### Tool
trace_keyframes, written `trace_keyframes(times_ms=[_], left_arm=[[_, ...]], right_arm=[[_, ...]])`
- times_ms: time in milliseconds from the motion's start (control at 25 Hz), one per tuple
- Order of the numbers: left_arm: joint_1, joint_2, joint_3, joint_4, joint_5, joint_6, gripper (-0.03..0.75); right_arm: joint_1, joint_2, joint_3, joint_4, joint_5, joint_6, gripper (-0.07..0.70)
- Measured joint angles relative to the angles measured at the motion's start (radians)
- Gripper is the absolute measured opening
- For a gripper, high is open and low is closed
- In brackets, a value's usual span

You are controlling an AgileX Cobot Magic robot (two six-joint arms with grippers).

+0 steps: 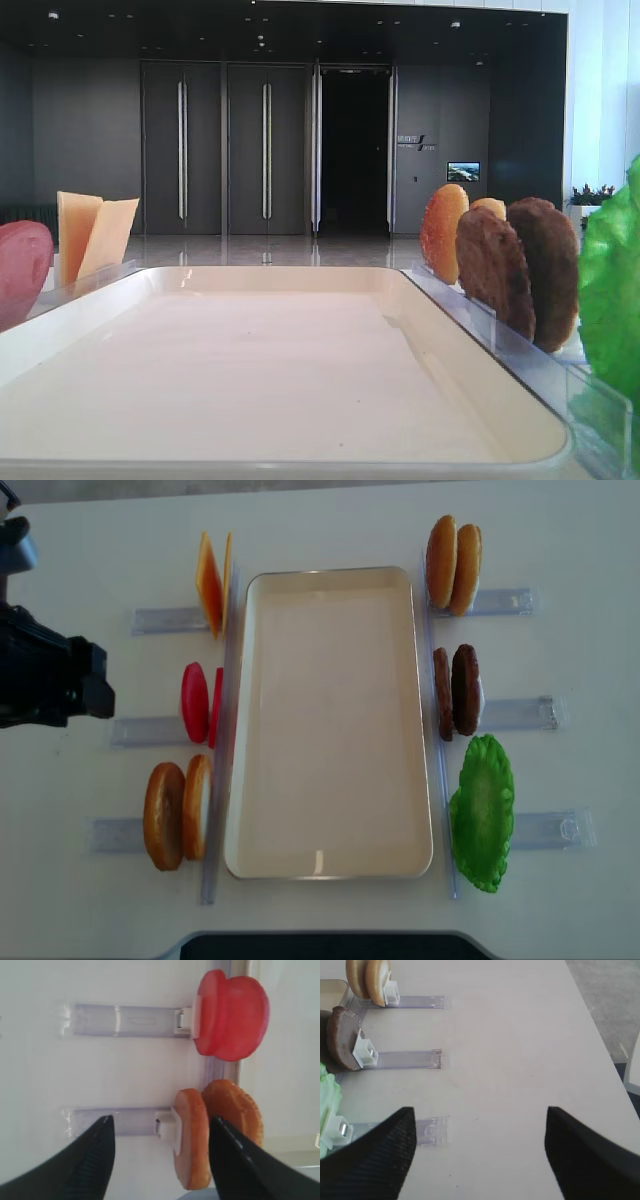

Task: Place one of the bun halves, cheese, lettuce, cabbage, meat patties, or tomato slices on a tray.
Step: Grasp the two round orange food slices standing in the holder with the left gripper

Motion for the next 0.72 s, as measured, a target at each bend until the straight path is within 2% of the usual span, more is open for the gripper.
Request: trace_keyframes(times_ms=[240, 440, 560, 720], left_arm=[[-0.179, 0.002, 0.000, 0.005, -0.037, -0.116, 0.454], [-0.325, 0.027, 0.000, 0.039, -0.046, -0.220, 0.454], [-0.373, 0.044, -0.001, 0.051, -0.052, -0.265, 0.454], [-0.387, 0.060, -0.001, 0.053, -0.055, -0.291, 0.454]], right_arm=[[0.000, 0.000, 0.000, 0.000, 0.000, 0.000, 0.538], [0.000, 0.000, 0.000, 0.000, 0.000, 0.000, 0.538], [0.000, 0.000, 0.000, 0.000, 0.000, 0.000, 0.538], [0.000, 0.000, 0.000, 0.000, 0.000, 0.000, 0.538]])
